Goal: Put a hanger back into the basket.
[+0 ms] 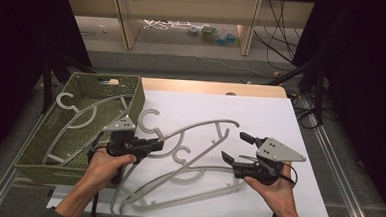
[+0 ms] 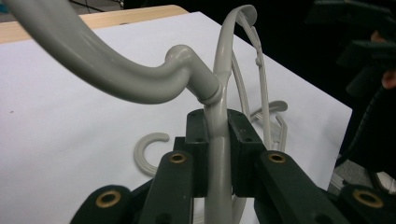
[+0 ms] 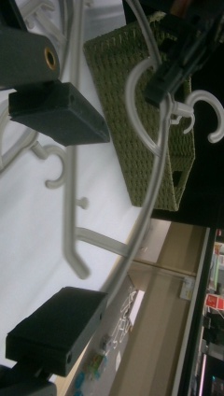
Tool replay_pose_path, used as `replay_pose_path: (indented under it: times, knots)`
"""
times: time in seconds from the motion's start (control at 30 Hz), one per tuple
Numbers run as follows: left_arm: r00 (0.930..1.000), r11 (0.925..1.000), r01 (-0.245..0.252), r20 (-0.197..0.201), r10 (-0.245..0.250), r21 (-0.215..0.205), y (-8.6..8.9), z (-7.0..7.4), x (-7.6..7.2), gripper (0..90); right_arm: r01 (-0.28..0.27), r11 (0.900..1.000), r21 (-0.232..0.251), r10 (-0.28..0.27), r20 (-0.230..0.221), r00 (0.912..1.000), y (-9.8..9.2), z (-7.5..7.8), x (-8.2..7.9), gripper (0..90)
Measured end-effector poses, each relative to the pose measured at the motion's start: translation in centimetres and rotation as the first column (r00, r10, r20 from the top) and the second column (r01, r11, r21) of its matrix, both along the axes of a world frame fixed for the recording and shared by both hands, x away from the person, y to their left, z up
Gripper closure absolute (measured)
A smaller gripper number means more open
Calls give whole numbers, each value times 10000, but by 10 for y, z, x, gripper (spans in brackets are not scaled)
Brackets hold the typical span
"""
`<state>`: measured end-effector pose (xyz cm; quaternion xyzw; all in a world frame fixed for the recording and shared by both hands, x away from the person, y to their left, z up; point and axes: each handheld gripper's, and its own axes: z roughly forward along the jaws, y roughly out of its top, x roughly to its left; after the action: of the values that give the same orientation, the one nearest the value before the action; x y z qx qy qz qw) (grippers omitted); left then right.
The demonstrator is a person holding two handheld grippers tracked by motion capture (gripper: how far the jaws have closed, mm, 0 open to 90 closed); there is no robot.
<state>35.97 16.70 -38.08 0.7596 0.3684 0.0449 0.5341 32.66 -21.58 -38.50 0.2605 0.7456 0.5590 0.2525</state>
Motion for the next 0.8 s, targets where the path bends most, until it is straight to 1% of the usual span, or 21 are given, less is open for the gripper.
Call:
replay_pose_path:
  times: [0.07,0.1,0.13,0.17,0.2,0.23,0.27,0.3,0.33,0.37,0.4,0.43,0.47,0.5,0.53,0.6,0.63,0.7,0.73,0.77,0.8]
  knots:
    - [9999,10000,-97,-54,97,-23,3,2,1,802,68,10000,41,-68,-6,10000,-2,-3,-4,201]
    - [9998,9998,-177,-104,176,-105,5,3,2,802,42,10000,-1,-42,-178,9998,-3,-4,-6,200]
    - [9998,9997,-154,-116,152,-205,7,3,3,802,78,10000,52,-77,-166,9998,-3,-7,-8,200]
    - [9994,9991,-268,-226,261,-342,8,4,3,802,0,9999,109,2,-162,9999,-4,-9,-9,201]
    - [9994,9990,-272,-202,265,-365,10,6,5,802,88,10000,-30,-89,-276,9996,-6,-9,-11,201]
    - [9993,9981,-287,-241,275,-547,12,7,6,802,167,9999,39,-166,-195,9997,-6,-11,-12,201]
    - [9988,9978,-374,-322,356,-550,14,9,7,802,124,9999,-41,-125,-307,9994,-8,-12,-14,203]
    - [9988,9976,-394,-305,377,-577,15,11,8,802,102,9999,0,-102,-334,9994,-8,-14,-15,203]
    - [9986,9974,-449,-299,432,-562,17,14,9,802,79,10000,47,-76,-499,9987,-9,-15,-16,203]
    - [9983,9968,-475,-370,451,-648,20,17,10,802,102,9999,16,-100,-567,9983,-9,-16,-18,203]
    - [9979,9958,-498,-441,465,-762,22,19,12,801,118,9999,-95,-122,-406,9991,-11,-18,-18,203]
    - [9975,9950,-541,-498,501,-837,26,21,14,801,79,10000,48,-77,-507,9987,-10,-19,-19,203]
    - [9969,9941,-596,-559,547,-905,29,24,15,802,62,10000,-60,-65,-505,9987,-11,-20,-20,203]
    - [9966,9930,-643,-586,587,-990,32,27,16,802,83,10000,-17,-84,-470,9989,-12,-21,-20,203]
    - [9961,9920,-681,-627,616,-1061,36,30,17,802,82,10000,-34,-84,-547,9985,-12,-22,-22,202]
    - [9953,9900,-826,-606,761,-1141,42,37,19,802,54,10000,-81,-59,-651,9979,-13,-24,-24,200]
    - [9952,9893,-860,-567,797,-1181,46,41,20,801,18,10000,27,-16,-566,9984,-12,-26,-24,200]
    - [9946,9877,-957,-515,899,-1239,53,48,21,802,-22,10000,6,22,-659,9978,-12,-27,-25,200]
    - [9945,9882,-984,-464,936,-1171,57,52,21,802,17,10000,-37,-20,-871,9962,-12,-27,-27,201]
    - [9942,9869,-1007,-505,950,-1264,62,55,21,802,40,10000,-16,-41,-824,9966,-13,-27,-27,202]
    - [9936,9854,-1066,-508,1007,-1325,66,58,21,801,60,9999,136,-52,-566,9984,-12,-28,-26,202]
